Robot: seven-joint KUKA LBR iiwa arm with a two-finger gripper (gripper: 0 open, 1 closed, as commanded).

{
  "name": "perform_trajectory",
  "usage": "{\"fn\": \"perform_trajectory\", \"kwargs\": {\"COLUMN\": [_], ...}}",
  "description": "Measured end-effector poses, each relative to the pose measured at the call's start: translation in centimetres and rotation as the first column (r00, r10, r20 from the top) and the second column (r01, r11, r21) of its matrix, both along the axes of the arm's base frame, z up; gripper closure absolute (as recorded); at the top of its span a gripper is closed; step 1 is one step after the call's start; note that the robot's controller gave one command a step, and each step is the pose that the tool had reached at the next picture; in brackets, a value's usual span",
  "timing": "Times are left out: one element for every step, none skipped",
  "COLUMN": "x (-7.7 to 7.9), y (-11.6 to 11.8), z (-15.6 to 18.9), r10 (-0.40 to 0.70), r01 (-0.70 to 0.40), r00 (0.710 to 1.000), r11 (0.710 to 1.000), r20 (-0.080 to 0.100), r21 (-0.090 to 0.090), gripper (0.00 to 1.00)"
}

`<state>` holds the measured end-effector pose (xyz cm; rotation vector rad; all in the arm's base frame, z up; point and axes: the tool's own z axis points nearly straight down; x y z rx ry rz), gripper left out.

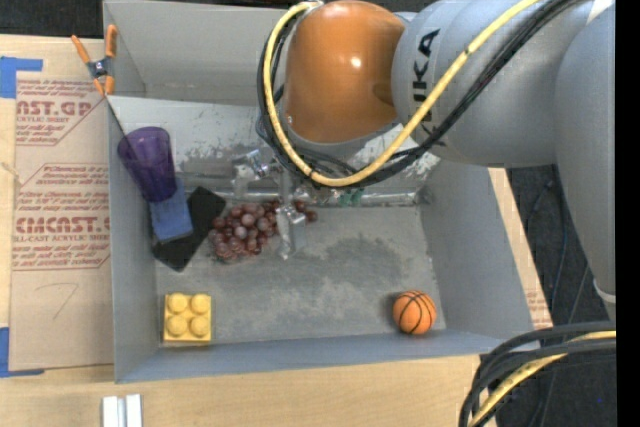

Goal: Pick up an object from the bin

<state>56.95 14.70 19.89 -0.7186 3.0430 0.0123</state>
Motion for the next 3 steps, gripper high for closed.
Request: {"fn": "perform_trajectory", "kwargs": {"x": [-2.2,-1.9,-1.6], "y": [-1.2,-0.8,-0.8], "z": [-5.1,-6.0,-7.1], "r10": [-0.276,-0.237,-0.064], "r01": [0.276,0.237,0.064], "r00": [0.961,0.971,0.998], "r11": [0.961,0.971,0.998], "r20": [-0.008,-0.008,0.002], "r21": [0.001,-0.001,0.003], "gripper": [0.0,0.0,0.0]}}
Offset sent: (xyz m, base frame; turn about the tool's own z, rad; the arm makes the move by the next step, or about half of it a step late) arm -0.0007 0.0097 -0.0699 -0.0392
